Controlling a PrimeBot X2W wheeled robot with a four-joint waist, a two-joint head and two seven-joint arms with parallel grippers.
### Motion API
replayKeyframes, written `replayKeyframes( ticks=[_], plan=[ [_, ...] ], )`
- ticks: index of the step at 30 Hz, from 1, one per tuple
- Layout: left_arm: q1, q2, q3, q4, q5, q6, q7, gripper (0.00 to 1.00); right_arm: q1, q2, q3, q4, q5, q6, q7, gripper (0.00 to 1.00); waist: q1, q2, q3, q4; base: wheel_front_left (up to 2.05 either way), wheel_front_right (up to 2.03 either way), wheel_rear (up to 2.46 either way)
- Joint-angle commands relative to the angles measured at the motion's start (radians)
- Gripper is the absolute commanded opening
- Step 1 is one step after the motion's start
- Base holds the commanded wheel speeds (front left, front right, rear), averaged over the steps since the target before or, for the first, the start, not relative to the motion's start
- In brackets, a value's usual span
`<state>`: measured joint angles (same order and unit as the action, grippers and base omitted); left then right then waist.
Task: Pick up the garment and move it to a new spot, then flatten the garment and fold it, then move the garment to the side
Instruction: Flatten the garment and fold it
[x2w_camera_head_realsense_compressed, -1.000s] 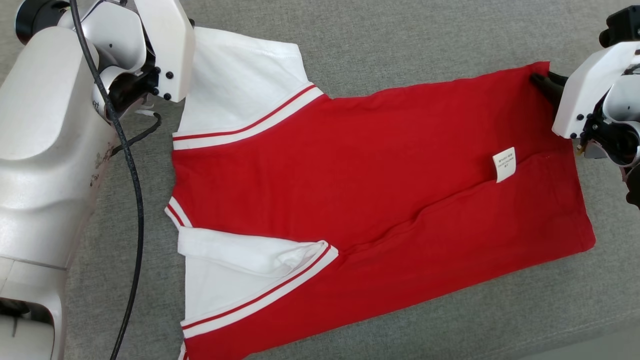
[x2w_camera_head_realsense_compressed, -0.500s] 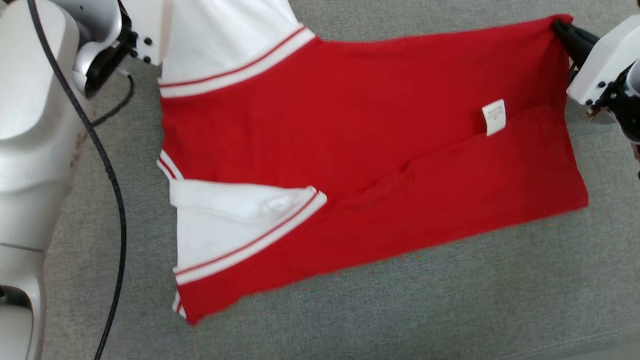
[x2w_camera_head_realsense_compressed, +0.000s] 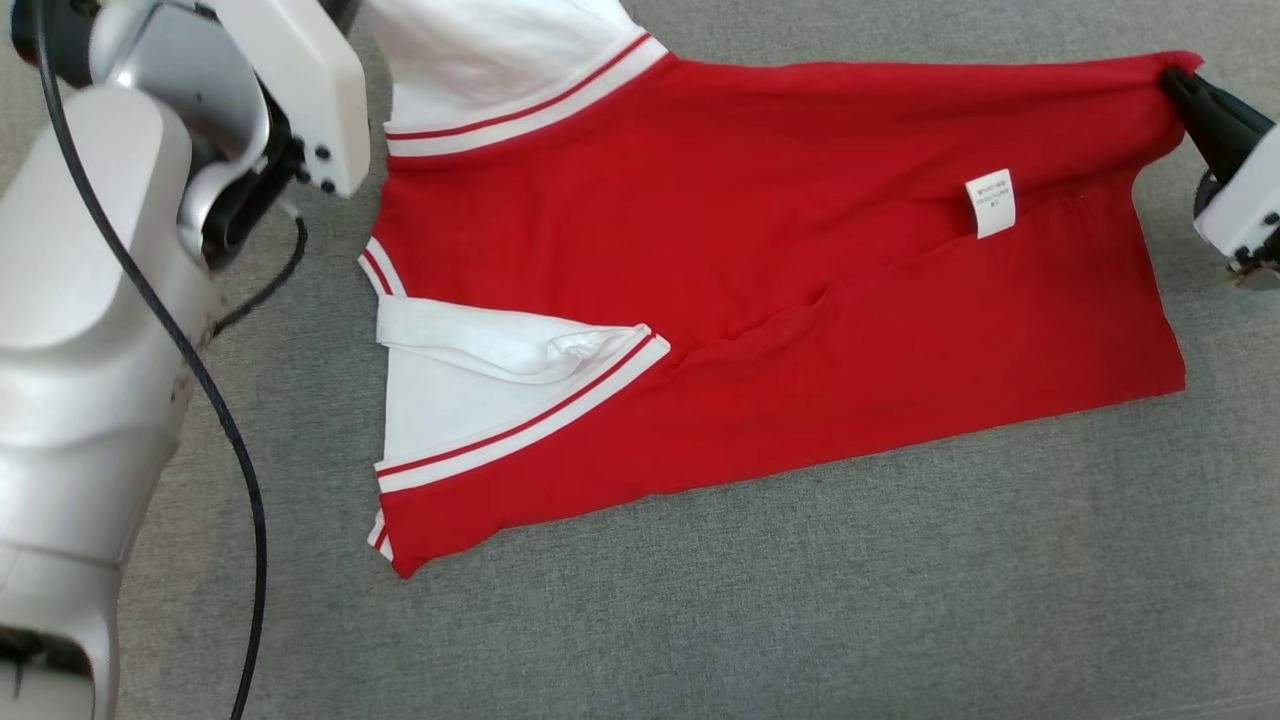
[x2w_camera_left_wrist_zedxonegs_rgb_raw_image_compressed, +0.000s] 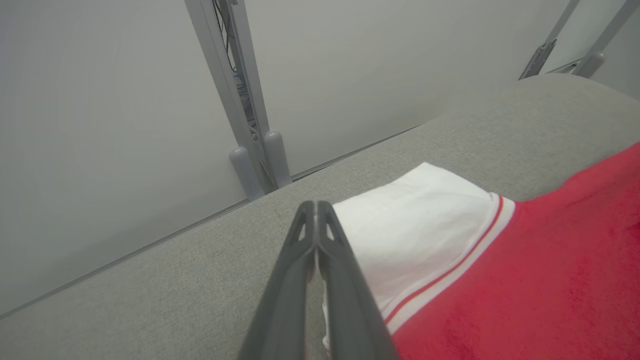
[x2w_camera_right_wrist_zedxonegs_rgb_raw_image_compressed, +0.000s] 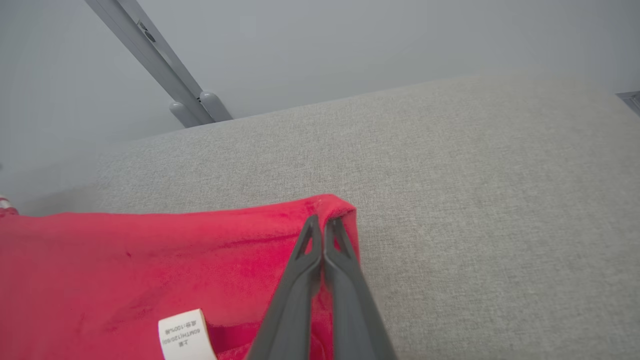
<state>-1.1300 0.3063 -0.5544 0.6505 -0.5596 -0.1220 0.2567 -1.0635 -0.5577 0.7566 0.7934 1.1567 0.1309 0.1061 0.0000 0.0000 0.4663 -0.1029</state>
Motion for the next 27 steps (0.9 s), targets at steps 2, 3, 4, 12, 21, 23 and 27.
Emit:
replayKeyframes(
  ticks=[2, 3, 4, 12, 21, 23, 27],
  plan=[
    [0.050, 0.025, 0.003, -0.045, -0.021, -0.002, 0.013, 0.00, 0.034, -0.033, 0.013, -0.028, 0.023, 0.000, -0.023, 0.00, 0.0000, 0.0000, -0.012, 0.010, 0.00, 0.00, 0.00],
    [0.079, 0.035, 0.003, -0.075, -0.032, -0.003, 0.022, 0.00, 0.051, -0.046, 0.020, -0.041, 0.033, 0.000, -0.030, 0.00, 0.0000, 0.0000, -0.018, 0.012, 0.00, 0.00, 0.00],
    [0.110, 0.044, 0.006, -0.112, -0.043, -0.001, 0.030, 0.00, 0.066, -0.060, 0.027, -0.056, 0.044, 0.000, -0.037, 0.00, 0.0000, 0.0000, -0.023, 0.014, 0.00, 0.00, 0.00],
    [0.394, 0.159, 0.012, -0.512, -0.097, 0.100, 0.152, 0.00, 0.178, -0.145, 0.088, -0.144, 0.118, 0.000, -0.059, 0.00, 0.0000, 0.0000, -0.061, 0.034, 0.00, 0.00, 0.00],
    [0.644, 0.245, 0.027, -0.887, -0.116, 0.258, 0.239, 0.00, 0.236, -0.171, 0.129, -0.187, 0.152, 0.000, -0.082, 0.00, 0.0000, 0.0000, -0.068, 0.027, 0.00, 0.00, 0.00],
    [0.694, 0.258, 0.028, -0.944, -0.116, 0.291, 0.251, 0.00, 0.240, -0.171, 0.135, -0.186, 0.158, 0.000, -0.090, 0.00, 0.0000, 0.0000, -0.067, 0.025, 0.00, 0.00, 0.00],
    [0.778, 0.270, 0.029, -1.015, -0.113, 0.345, 0.254, 0.00, 0.245, -0.169, 0.145, -0.182, 0.170, 0.000, -0.101, 0.00, 0.0000, 0.0000, -0.066, 0.024, 0.00, 0.00, 0.00]
  ],
)
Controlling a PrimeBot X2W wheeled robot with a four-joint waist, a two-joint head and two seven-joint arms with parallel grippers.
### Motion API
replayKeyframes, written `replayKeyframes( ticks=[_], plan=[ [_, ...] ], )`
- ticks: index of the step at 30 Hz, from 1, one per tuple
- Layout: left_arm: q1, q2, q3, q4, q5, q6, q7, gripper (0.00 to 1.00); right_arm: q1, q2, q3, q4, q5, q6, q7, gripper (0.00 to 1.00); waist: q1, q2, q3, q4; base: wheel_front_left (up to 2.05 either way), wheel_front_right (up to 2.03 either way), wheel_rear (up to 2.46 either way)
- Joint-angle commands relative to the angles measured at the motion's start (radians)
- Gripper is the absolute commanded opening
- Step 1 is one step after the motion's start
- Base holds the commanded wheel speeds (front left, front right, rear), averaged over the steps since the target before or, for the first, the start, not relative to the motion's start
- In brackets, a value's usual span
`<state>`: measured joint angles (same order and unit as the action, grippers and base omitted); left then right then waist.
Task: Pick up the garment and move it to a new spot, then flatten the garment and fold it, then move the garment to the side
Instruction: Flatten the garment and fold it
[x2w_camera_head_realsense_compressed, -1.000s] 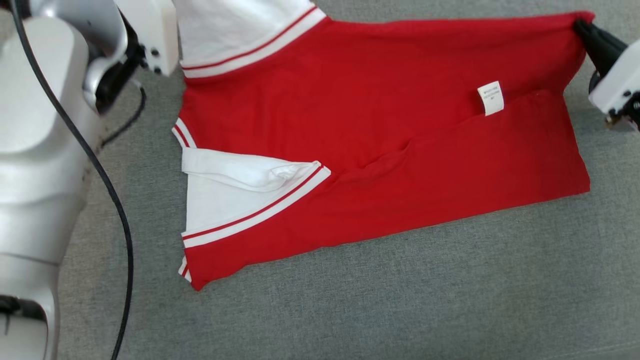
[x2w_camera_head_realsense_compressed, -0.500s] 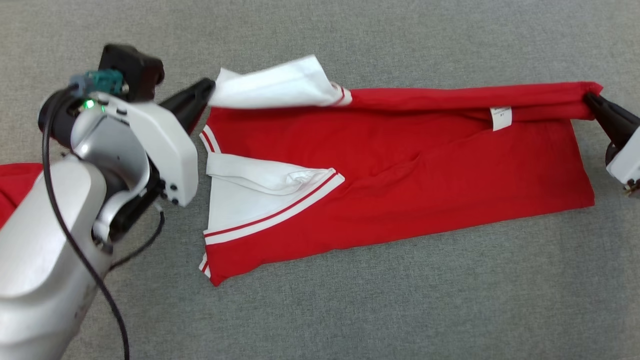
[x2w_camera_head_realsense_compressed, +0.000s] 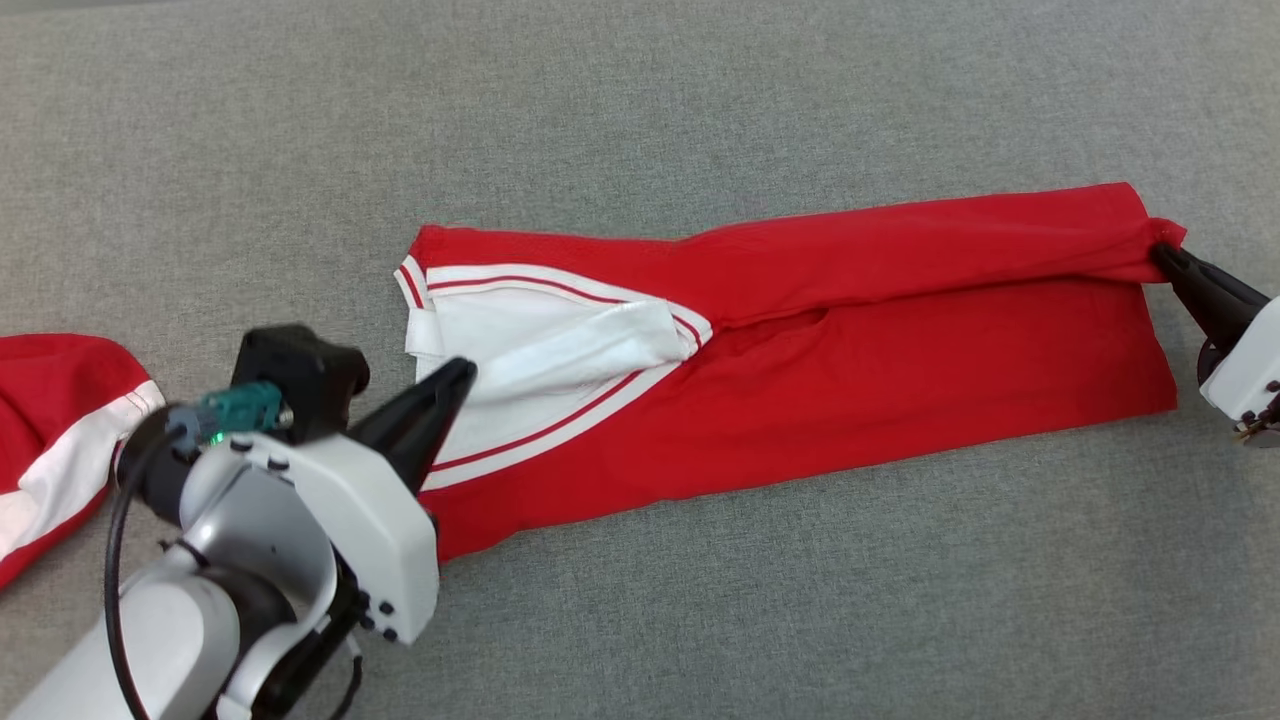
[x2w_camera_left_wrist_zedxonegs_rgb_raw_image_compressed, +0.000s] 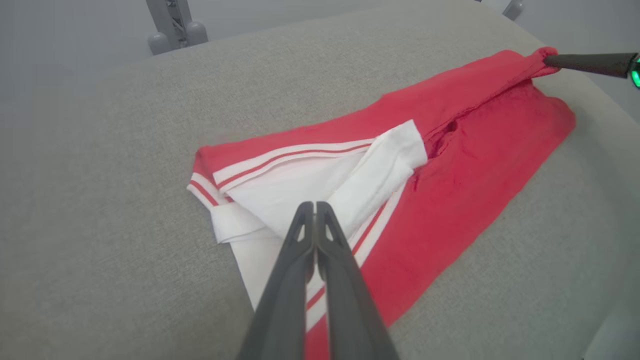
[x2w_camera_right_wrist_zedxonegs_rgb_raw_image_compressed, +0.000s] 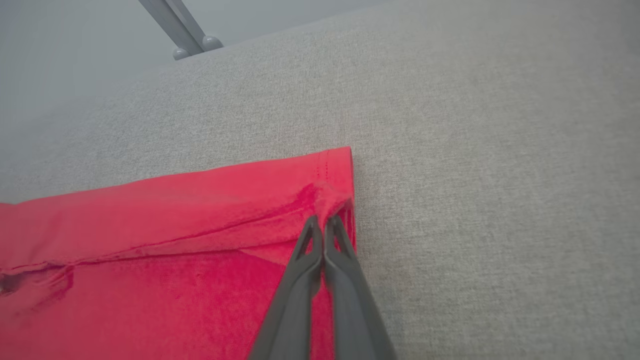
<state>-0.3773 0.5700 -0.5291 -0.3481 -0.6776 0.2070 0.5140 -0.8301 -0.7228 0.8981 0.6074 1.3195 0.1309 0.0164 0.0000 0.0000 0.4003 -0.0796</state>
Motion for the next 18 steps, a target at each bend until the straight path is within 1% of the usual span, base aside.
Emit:
replayKeyframes(
  ticks=[1, 4, 6, 9, 10, 11, 12, 13, 14, 15, 16, 18],
  plan=[
    [0.046, 0.007, 0.001, -0.028, 0.005, 0.027, -0.003, 0.00, 0.014, -0.005, 0.006, 0.006, 0.010, 0.000, -0.012, 0.00, 0.0000, 0.0000, 0.000, 0.001, 0.00, 0.00, 0.00],
    [0.099, 0.003, -0.009, -0.046, 0.012, 0.047, -0.026, 0.00, 0.017, -0.008, 0.015, 0.012, 0.015, 0.000, -0.016, 0.00, 0.0000, 0.0000, 0.001, 0.004, 0.00, 0.00, 0.00],
    [0.112, 0.003, -0.015, -0.045, 0.017, 0.047, -0.037, 0.00, 0.018, -0.008, 0.020, 0.013, 0.017, 0.000, -0.017, 0.00, 0.0000, 0.0000, 0.001, 0.006, 0.00, 0.00, 0.00],
    [0.130, -0.001, -0.037, -0.015, 0.047, 0.029, -0.079, 0.00, 0.017, -0.002, 0.034, 0.027, 0.018, 0.000, -0.007, 0.00, 0.0000, 0.0000, 0.002, 0.009, 0.00, 0.00, 0.00],
    [0.133, -0.006, -0.047, 0.003, 0.062, 0.029, -0.093, 0.00, 0.015, 0.003, 0.036, 0.034, 0.019, 0.000, -0.009, 0.07, 0.0000, 0.0000, 0.001, 0.010, 0.00, 0.00, 0.00],
    [0.138, -0.016, -0.059, 0.022, 0.068, 0.029, -0.105, 0.00, 0.015, 0.010, 0.038, 0.040, 0.026, 0.000, -0.009, 0.23, 0.0000, 0.0000, -0.002, 0.011, 0.00, 0.00, 0.00],
    [0.148, -0.031, -0.069, 0.044, 0.065, 0.030, -0.111, 0.00, 0.015, 0.013, 0.040, 0.044, 0.030, 0.000, -0.010, 0.86, 0.0000, 0.0000, -0.005, 0.013, 0.00, 0.00, 0.00],
    [0.153, -0.041, -0.077, 0.068, 0.065, 0.033, -0.118, 0.07, 0.015, 0.015, 0.038, 0.049, 0.033, 0.000, -0.017, 1.00, 0.0000, 0.0000, -0.010, 0.014, 0.00, 0.00, 0.00],
    [0.150, -0.047, -0.083, 0.091, 0.073, 0.031, -0.127, 0.38, 0.015, 0.016, 0.038, 0.054, 0.035, 0.000, -0.022, 1.00, 0.0000, 0.0000, -0.015, 0.014, 0.00, 0.00, 0.00],
    [0.151, -0.058, -0.083, 0.113, 0.084, 0.043, -0.142, 0.98, 0.014, 0.014, 0.041, 0.061, 0.029, 0.000, -0.031, 1.00, 0.0000, 0.0000, -0.021, 0.013, 0.00, 0.00, 0.00],
    [0.151, -0.068, -0.083, 0.129, 0.100, 0.050, -0.168, 1.00, 0.012, 0.009, 0.042, 0.071, 0.021, 0.000, -0.041, 1.00, 0.0000, 0.0000, -0.026, 0.012, 0.00, 0.00, 0.00],
    [0.172, -0.097, -0.073, 0.164, 0.106, 0.075, -0.221, 1.00, 0.007, 0.009, 0.040, 0.090, 0.004, 0.000, -0.074, 1.00, 0.0000, 0.0000, -0.041, 0.006, 0.00, 0.00, 0.00]
  ],
)
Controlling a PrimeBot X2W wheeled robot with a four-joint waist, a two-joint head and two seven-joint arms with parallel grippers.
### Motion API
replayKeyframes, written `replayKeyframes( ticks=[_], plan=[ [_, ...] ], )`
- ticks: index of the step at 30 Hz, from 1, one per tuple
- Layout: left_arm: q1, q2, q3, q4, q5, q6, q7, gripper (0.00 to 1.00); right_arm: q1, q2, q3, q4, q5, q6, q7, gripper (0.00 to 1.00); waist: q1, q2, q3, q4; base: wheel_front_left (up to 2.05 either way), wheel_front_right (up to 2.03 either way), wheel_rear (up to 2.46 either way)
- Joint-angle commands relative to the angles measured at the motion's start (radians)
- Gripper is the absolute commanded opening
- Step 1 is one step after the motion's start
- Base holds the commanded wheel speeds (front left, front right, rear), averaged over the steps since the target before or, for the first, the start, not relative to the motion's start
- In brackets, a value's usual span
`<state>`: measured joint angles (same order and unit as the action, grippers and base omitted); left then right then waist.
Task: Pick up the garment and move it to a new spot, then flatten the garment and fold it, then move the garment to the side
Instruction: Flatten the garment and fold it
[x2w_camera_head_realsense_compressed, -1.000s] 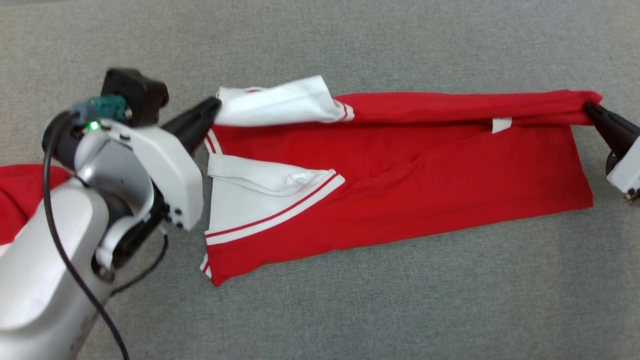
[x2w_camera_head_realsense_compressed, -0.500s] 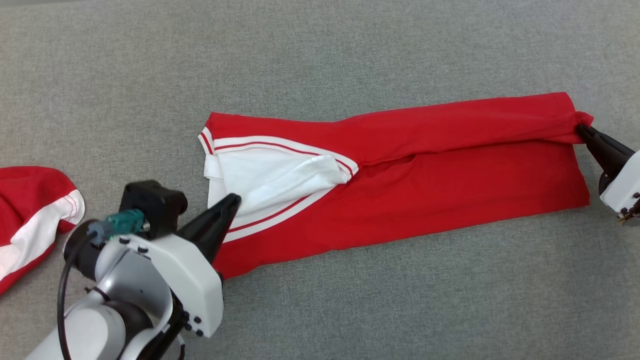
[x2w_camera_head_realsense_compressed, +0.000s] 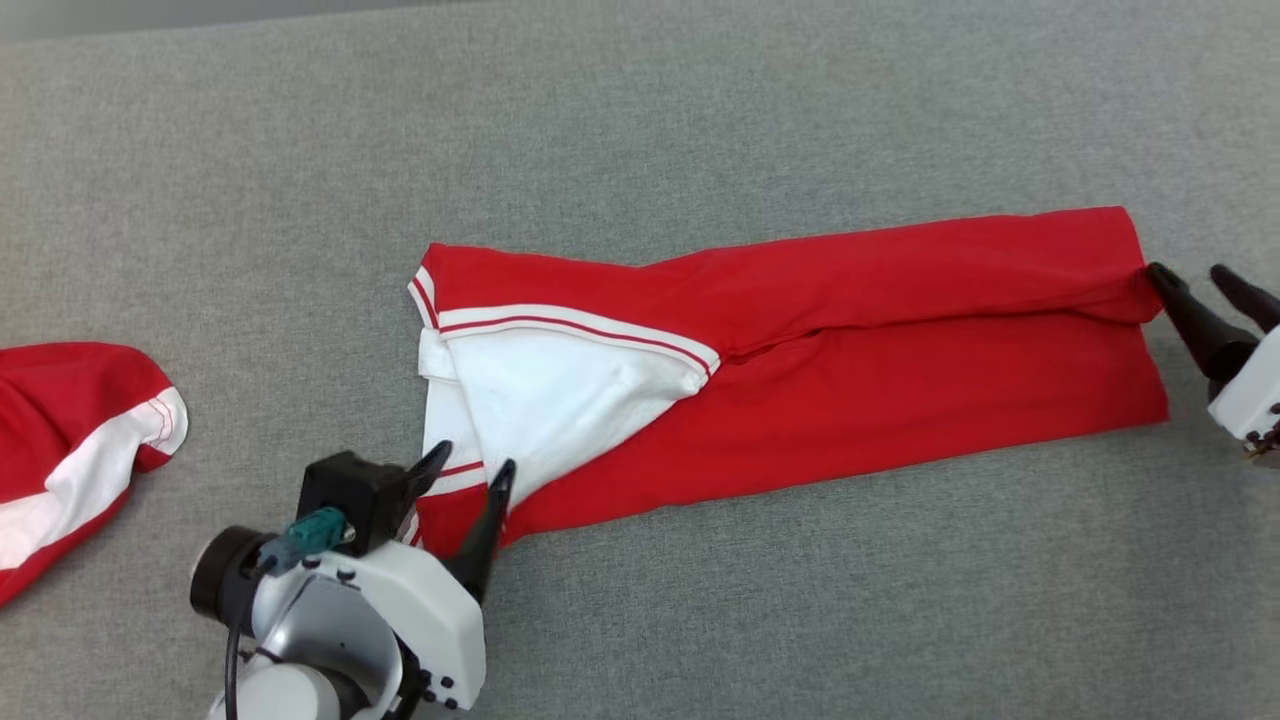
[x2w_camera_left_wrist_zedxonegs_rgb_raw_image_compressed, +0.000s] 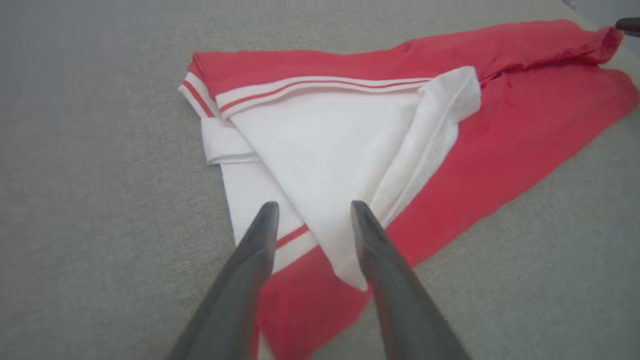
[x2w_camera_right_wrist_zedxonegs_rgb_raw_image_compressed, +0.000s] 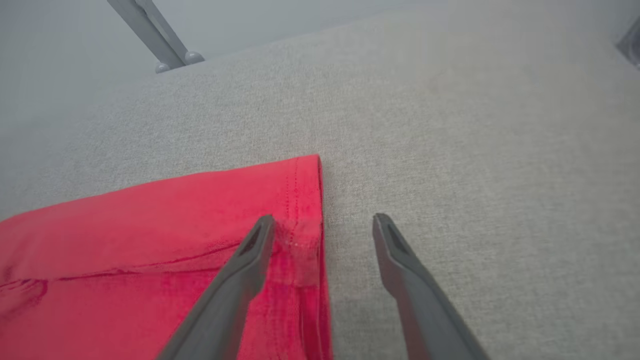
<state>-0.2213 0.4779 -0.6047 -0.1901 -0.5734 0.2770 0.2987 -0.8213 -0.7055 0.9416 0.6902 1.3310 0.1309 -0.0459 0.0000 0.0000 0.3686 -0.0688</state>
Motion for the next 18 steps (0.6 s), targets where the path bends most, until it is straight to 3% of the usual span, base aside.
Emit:
replayKeyframes(
  ticks=[1, 7, 10, 18],
  plan=[
    [0.027, -0.016, 0.010, 0.018, 0.005, 0.016, -0.038, 1.00, -0.004, -0.007, -0.005, 0.020, -0.017, 0.000, -0.033, 1.00, 0.0000, 0.0000, -0.019, -0.007, 0.00, 0.00, 0.00],
    [0.089, -0.092, 0.088, 0.054, 0.015, 0.091, -0.259, 1.00, 0.006, 0.035, 0.011, 0.070, -0.146, 0.000, -0.183, 1.00, 0.0000, 0.0000, -0.093, -0.016, 0.00, 0.00, 0.00],
    [0.114, -0.129, 0.110, 0.058, 0.012, 0.104, -0.356, 1.00, 0.026, 0.080, -0.011, 0.075, -0.232, 0.000, -0.216, 1.00, 0.0000, 0.0000, -0.135, -0.019, 0.00, 0.00, 0.00],
    [0.164, -0.197, 0.127, 0.097, 0.000, 0.100, -0.507, 1.00, 0.236, 0.225, -0.367, -0.111, -0.580, 0.000, -0.220, 1.00, 0.0000, 0.0000, -0.226, -0.027, 0.00, 0.00, 0.00]
  ],
)
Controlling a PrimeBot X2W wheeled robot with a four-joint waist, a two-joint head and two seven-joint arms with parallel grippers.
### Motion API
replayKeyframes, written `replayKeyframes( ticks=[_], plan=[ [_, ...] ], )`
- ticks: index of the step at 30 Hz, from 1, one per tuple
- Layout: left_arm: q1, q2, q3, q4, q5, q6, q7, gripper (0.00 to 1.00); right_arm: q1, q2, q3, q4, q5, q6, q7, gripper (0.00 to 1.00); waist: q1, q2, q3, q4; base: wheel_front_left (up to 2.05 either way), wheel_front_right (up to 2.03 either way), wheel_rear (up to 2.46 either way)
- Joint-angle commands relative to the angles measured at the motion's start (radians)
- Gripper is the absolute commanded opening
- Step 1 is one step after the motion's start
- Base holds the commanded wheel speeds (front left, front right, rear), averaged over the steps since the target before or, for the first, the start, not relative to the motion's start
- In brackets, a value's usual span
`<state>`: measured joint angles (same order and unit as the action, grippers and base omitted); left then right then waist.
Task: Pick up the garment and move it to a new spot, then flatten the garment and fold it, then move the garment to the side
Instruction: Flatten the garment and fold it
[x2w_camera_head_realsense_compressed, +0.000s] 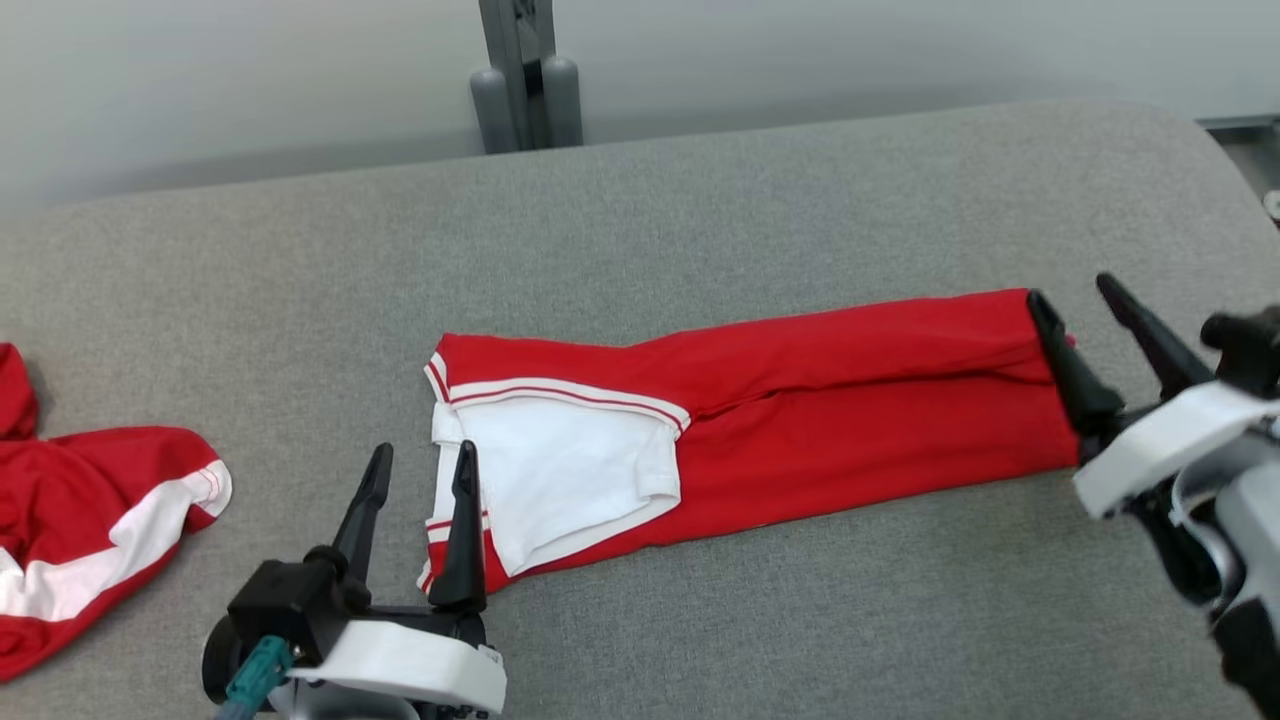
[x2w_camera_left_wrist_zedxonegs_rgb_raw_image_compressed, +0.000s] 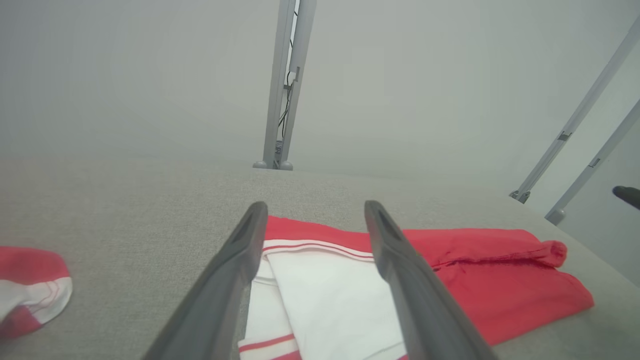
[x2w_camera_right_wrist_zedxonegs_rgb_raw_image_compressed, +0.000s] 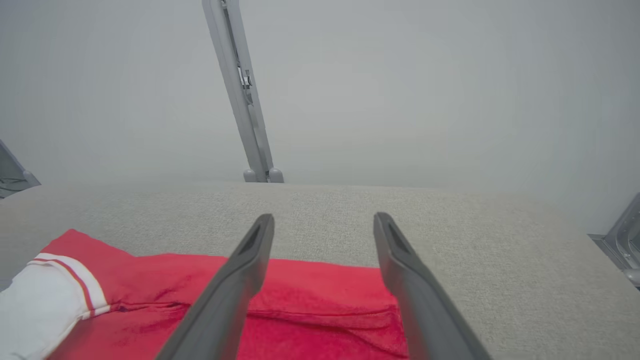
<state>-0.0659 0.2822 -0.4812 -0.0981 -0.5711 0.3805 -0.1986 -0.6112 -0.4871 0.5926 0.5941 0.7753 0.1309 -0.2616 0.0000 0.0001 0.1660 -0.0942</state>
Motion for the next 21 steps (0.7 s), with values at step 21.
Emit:
replayKeyframes(
  ticks=[21],
  plan=[
    [0.215, -0.135, 0.108, 0.040, 0.197, -0.132, -0.067, 1.00, 0.633, 0.282, -0.460, -0.478, -0.442, 0.000, -0.004, 1.00, 0.0000, -0.0001, -0.176, 0.031, 0.00, 0.00, 0.00]
  ],
)
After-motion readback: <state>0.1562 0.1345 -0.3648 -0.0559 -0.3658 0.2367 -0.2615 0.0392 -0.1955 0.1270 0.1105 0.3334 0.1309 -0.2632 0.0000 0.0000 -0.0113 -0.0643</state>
